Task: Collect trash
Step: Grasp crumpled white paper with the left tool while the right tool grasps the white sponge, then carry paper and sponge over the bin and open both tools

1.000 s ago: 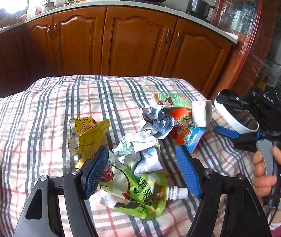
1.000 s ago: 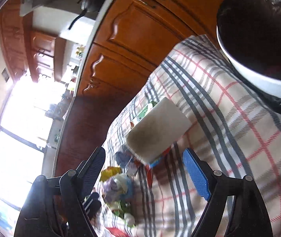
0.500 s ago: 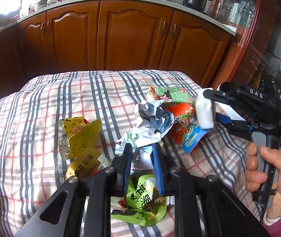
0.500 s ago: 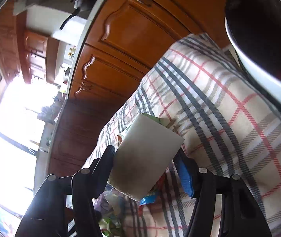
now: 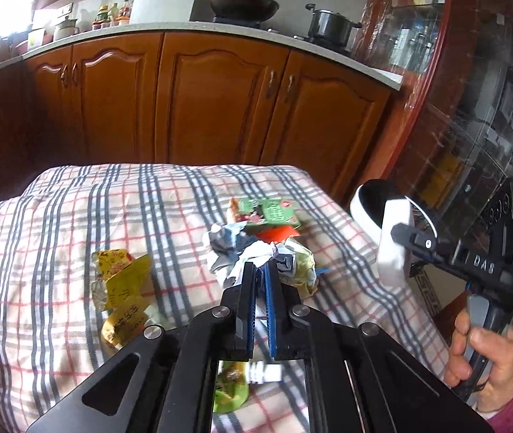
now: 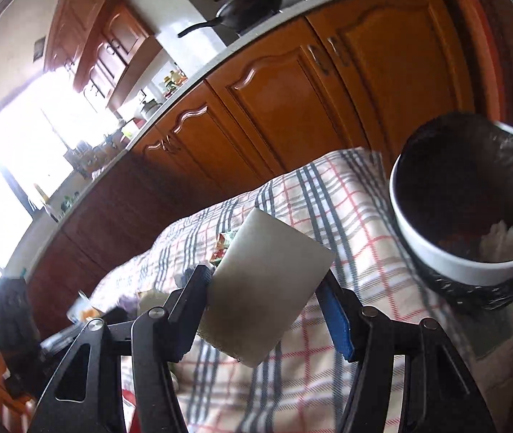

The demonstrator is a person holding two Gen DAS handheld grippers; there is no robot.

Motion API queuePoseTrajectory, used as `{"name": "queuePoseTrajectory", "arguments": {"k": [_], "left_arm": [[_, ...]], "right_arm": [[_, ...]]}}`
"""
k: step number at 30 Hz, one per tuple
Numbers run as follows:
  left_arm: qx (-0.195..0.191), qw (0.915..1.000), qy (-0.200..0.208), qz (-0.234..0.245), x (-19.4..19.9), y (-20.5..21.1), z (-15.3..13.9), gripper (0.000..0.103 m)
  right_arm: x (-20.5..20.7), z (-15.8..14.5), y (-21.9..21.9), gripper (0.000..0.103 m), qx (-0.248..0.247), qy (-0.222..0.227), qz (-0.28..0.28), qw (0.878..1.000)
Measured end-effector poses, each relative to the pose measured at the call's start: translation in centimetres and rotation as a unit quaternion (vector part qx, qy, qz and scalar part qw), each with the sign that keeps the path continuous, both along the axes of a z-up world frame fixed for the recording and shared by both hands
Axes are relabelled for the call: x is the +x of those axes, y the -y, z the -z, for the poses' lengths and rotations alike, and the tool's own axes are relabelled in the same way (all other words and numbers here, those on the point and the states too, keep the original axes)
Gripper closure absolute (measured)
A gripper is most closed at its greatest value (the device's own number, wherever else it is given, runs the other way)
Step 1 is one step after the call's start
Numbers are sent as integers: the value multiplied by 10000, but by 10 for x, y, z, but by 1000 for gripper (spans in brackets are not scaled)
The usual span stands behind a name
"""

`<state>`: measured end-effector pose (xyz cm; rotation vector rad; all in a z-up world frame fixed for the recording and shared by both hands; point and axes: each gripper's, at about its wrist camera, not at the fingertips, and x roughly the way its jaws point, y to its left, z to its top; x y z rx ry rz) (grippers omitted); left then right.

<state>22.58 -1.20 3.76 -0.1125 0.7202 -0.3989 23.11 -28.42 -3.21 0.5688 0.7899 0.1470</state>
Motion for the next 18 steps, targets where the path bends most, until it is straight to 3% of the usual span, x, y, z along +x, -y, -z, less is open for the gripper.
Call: {"name": "queuePoseTrajectory", "arguments": {"k": [4, 18], "left_arm": [[-58, 9999, 48, 116, -1, 12, -3, 100], [-79, 9981, 99, 599, 17, 80, -9, 100]], "right_arm": [[-19, -4, 6, 42, -332, 57, 69, 9994], [-46, -9, 63, 42, -624, 85, 691, 9956]]}}
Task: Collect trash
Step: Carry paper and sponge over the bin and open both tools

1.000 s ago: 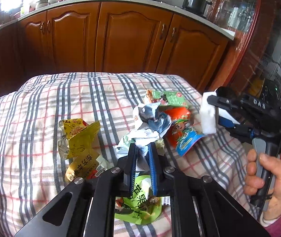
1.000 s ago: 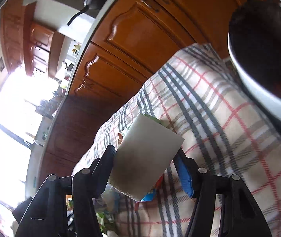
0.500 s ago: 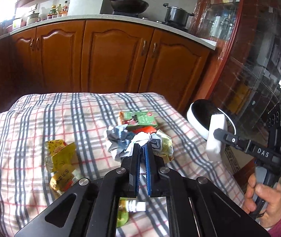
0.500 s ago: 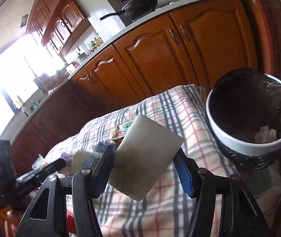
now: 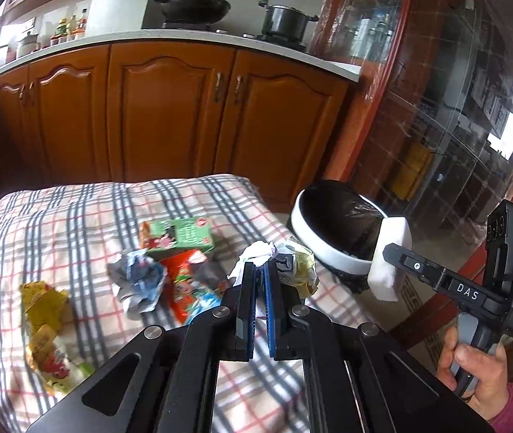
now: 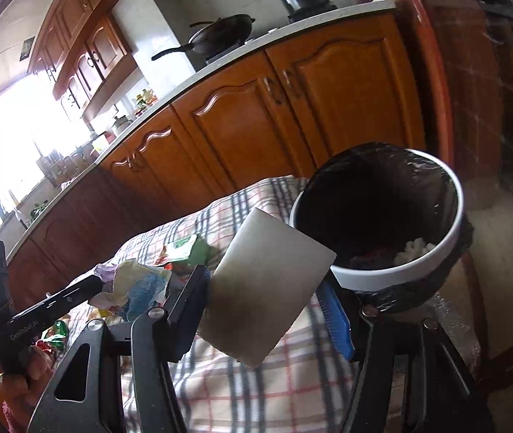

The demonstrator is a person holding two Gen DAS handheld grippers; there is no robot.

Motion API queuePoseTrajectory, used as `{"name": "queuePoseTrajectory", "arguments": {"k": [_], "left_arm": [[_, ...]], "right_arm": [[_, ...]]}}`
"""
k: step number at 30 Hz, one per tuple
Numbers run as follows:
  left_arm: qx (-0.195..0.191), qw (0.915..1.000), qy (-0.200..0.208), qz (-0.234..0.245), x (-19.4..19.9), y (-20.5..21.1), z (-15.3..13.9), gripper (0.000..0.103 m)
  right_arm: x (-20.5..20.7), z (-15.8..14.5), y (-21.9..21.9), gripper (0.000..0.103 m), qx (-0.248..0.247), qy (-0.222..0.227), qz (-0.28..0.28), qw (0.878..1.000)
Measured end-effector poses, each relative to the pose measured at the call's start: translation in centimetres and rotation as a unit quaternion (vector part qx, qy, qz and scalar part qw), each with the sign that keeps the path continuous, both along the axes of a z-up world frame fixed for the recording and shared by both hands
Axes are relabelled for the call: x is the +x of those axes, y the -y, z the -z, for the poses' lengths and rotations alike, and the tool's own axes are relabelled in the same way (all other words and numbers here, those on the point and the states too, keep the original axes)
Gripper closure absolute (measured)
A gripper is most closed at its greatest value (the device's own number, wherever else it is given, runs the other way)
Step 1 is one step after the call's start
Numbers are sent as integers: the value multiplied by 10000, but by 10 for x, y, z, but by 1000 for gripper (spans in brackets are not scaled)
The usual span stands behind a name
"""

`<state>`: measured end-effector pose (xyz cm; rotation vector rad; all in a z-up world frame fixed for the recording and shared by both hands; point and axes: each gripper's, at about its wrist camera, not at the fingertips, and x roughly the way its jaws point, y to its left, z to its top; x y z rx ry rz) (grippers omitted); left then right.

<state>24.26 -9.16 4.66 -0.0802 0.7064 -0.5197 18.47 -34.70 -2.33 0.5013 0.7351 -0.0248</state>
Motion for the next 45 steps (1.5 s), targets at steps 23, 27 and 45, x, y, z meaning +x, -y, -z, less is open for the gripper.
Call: {"name": "queuePoseTrajectory", "arguments": {"k": [23, 27, 45], "left_arm": [[-79, 9992, 73, 381, 92, 110, 2, 100], [-72, 9993, 41, 351, 108, 130, 9, 100], [159, 9986, -265, 428, 155, 187, 40, 99]], "right_arm": [[22, -1, 79, 42, -739, -13, 508, 9960], [30, 2, 86, 42, -839, -105, 495, 9952], [52, 20, 102, 37, -858, -383, 279, 9952]]}}
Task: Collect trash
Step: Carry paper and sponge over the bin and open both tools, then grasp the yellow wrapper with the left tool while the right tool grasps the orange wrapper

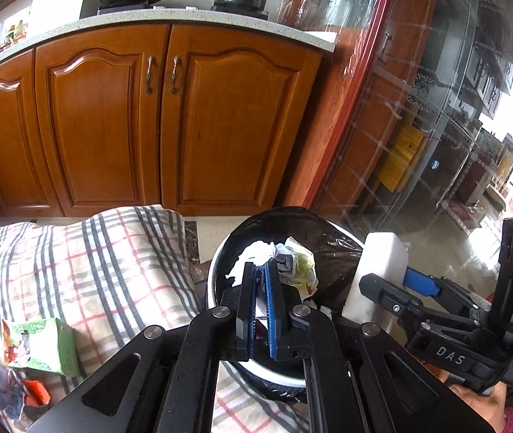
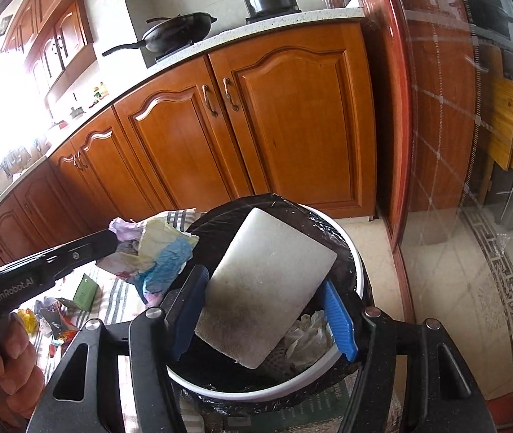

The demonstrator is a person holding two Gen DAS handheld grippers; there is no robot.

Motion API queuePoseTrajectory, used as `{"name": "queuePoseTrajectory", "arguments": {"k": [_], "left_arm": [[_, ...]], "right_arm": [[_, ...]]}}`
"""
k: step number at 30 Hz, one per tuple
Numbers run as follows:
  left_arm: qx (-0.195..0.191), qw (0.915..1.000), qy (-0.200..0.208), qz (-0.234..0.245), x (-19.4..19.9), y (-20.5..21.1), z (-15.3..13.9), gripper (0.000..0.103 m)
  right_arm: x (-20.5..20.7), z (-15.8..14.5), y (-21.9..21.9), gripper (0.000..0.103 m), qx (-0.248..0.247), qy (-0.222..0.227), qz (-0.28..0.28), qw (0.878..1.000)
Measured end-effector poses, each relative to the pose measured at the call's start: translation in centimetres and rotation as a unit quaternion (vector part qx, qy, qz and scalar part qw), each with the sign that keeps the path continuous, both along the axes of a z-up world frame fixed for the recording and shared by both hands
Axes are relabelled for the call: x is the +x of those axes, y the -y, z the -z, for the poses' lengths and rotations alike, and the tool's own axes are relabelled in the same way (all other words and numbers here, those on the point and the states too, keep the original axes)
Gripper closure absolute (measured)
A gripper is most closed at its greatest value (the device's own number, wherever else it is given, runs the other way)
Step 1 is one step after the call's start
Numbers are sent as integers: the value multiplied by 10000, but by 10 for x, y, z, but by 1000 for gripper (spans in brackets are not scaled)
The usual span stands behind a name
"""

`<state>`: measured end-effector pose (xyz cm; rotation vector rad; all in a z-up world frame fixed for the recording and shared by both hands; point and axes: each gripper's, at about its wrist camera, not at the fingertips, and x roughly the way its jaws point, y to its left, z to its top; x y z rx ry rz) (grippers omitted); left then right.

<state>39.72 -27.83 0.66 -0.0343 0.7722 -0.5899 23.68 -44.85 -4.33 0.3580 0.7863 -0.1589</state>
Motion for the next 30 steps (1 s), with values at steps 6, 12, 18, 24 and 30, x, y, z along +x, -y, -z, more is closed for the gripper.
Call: {"name": "queuePoseTrajectory", "arguments": {"k": [6, 12, 18, 24, 30], "left_arm": [[-110, 9998, -176, -23, 3, -2, 4, 75], [-255, 9996, -117, -105, -14, -23, -4, 74], [-364, 9990, -81, -263, -43, -53, -5, 58], [-396, 9981, -83, -458, -79, -92, -1, 45], [-320, 9971, -31, -683, -116, -135, -2, 44]], "right_arm": [[1, 0, 2, 27, 26, -35, 28, 10000], [-8, -5, 2, 25, 76, 54, 142, 9999], [-27, -13, -11, 17, 220, 259, 180, 9993], [-44, -15, -35, 10, 394, 422, 172, 9982], [-58, -15, -70, 8, 565, 530, 73, 9970]]}}
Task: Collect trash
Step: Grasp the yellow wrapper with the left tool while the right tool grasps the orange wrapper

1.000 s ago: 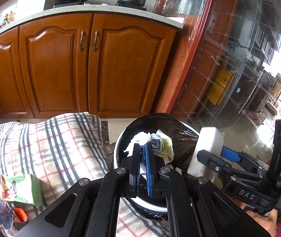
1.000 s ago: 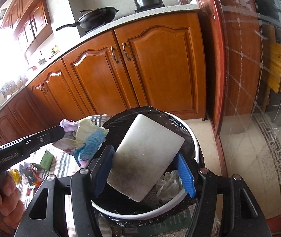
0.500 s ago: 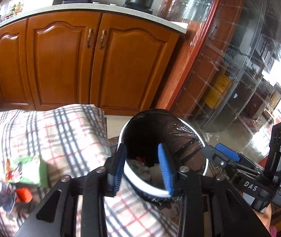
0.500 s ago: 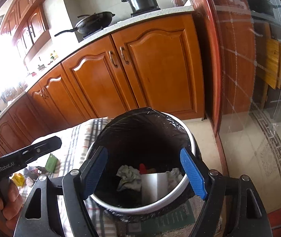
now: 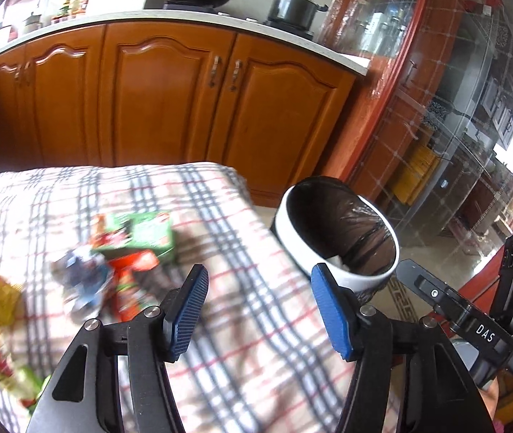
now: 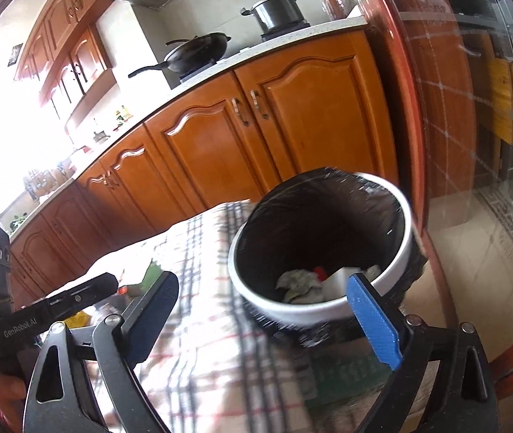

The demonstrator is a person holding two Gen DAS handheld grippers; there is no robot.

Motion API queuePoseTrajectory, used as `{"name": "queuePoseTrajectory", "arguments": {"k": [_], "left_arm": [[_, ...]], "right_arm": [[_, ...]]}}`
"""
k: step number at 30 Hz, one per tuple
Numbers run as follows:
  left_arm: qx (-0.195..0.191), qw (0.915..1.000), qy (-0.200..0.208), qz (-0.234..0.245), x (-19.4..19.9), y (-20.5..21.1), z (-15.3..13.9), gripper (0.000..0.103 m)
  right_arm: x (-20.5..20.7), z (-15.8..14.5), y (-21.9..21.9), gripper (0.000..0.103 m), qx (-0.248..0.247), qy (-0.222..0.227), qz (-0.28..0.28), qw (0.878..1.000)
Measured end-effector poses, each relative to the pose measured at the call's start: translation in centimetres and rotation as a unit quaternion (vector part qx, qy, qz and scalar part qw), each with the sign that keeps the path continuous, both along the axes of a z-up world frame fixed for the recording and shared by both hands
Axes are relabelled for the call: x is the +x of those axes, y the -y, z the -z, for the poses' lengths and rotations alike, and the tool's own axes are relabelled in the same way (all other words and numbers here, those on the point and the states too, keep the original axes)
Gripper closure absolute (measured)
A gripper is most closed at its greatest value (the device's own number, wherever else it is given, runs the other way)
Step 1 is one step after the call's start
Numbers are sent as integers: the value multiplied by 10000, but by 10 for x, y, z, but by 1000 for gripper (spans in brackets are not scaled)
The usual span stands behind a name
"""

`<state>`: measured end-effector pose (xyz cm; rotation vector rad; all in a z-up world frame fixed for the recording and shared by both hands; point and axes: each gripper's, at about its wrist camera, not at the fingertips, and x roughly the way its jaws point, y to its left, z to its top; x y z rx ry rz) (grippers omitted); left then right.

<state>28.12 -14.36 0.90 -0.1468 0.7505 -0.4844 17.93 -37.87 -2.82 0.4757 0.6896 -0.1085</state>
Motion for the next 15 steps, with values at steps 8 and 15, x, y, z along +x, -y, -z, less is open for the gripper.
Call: {"name": "queuePoseTrajectory", "arguments": {"k": [8, 15], "left_arm": [[-46, 9992, 25, -395, -45, -58, -10, 44], [-15, 9973, 73, -736, -72, -107, -20, 44]], "right_arm": [[-4, 0, -50, 8, 128, 0, -422, 9990], [2, 0, -87, 8, 148, -52, -812, 9966]]}}
